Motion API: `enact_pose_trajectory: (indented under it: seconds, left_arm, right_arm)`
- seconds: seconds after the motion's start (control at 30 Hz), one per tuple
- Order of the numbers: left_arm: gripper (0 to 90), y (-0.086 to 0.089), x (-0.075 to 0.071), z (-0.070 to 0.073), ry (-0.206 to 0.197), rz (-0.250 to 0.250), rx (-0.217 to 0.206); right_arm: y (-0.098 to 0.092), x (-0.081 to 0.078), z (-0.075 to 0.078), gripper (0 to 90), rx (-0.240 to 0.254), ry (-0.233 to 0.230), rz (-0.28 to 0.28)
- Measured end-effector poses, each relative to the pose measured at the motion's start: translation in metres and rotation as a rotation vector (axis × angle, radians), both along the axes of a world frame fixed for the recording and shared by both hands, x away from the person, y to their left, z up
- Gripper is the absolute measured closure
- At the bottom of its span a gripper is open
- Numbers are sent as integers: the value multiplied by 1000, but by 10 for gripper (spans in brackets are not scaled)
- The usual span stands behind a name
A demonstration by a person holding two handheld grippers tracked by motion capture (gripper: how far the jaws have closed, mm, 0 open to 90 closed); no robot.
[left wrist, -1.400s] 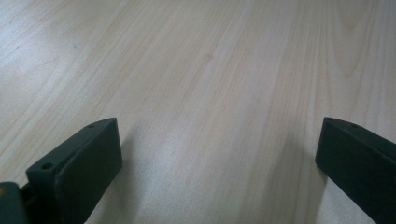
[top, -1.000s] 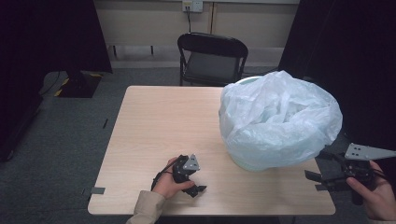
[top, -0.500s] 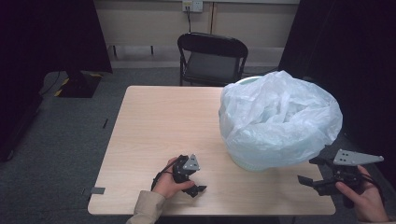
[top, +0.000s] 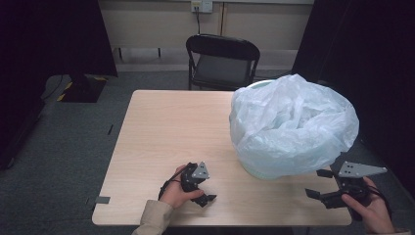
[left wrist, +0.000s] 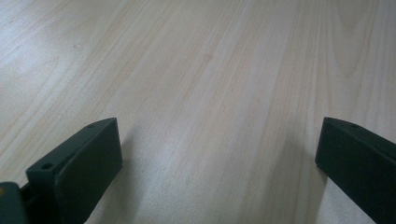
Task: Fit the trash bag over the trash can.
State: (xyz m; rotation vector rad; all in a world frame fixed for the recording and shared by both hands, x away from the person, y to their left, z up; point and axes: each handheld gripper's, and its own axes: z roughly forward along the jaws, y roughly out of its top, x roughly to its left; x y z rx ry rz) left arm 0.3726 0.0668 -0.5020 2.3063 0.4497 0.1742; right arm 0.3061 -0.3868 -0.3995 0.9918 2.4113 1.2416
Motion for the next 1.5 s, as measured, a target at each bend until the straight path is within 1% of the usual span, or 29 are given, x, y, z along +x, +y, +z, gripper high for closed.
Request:
enact_pose_trajectory:
  seconds: [0.13, 0.37, 0.57, 0.7, 0.8, 0.9, 1.07, 1.17, 1.23, 1.5]
  left_arm:
    - [0, 0, 0, 0, 1, 1, 0]
    - [0, 0, 0, 0, 0, 0, 0]
    - [0, 0, 0, 0, 0, 0, 0]
    - [0, 0, 0, 0, -1, 0, 0]
    - [0, 0, 0, 0, 0, -1, -1]
    - [0, 0, 0, 0, 0, 0, 0]
    - [0, 0, 0, 0, 0, 0, -1]
    - [0, 0, 0, 0, 0, 0, 0]
    - [0, 0, 0, 0, 0, 0, -1]
    - [0, 0, 0, 0, 0, 1, 0]
  right_arm:
    - [2, 0, -6, 108, -17, 2, 6]
    - [5, 1, -13, 108, -23, 0, 10]
    - [6, 2, -20, 108, -26, 7, 13]
    - [8, 3, -27, 108, -30, 13, 14]
    - [9, 4, -32, 109, -42, 8, 16]
    - [9, 6, -38, 108, -42, 16, 14]
    - [11, 9, -48, 109, -58, 11, 11]
    - [12, 11, -53, 109, -71, 18, 12]
    - [13, 12, -56, 109, -82, 10, 12]
    - [15, 16, -66, 109, -95, 17, 12]
